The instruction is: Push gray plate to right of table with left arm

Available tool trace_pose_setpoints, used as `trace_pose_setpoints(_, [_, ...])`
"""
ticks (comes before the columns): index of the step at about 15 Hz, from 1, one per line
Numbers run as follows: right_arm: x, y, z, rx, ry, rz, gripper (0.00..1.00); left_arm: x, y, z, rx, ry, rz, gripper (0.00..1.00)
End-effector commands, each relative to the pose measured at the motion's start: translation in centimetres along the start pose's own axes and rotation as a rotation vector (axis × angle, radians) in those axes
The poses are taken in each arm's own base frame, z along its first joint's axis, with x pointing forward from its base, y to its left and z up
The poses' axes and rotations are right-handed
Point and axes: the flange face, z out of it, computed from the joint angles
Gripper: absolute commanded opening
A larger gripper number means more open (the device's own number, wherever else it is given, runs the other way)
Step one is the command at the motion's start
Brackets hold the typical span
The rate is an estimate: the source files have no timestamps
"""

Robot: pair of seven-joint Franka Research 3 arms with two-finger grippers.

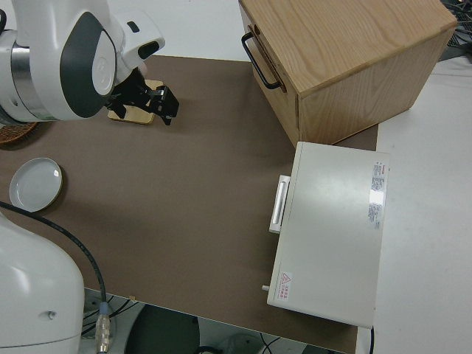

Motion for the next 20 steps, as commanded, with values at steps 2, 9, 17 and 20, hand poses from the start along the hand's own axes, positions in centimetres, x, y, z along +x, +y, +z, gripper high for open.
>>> trace_pose_setpoints(2, [0.1, 0.0, -0.3, 0.018, -0.002, 0.003, 0.996, -0.6, 0.7, -1.7, 0.019, 0.022, 0.018, 1.0])
trace_pose_setpoints(9, [0.1, 0.0, -0.3, 0.018, -0.002, 0.003, 0.996, -0.9, 0.8, -1.8, 0.019, 0.02, 0.021, 1.0])
trace_pose_setpoints(17, [0.1, 0.0, -0.3, 0.018, -0.002, 0.003, 0.996, -0.9, 0.5, -1.6, 0.02, 0.011, 0.013, 1.0])
trace_pose_setpoints(20, [0.1, 0.0, -0.3, 0.018, -0.002, 0.003, 0.996, -0.9, -0.1, -1.6, 0.019, 0.01, 0.001, 1.0])
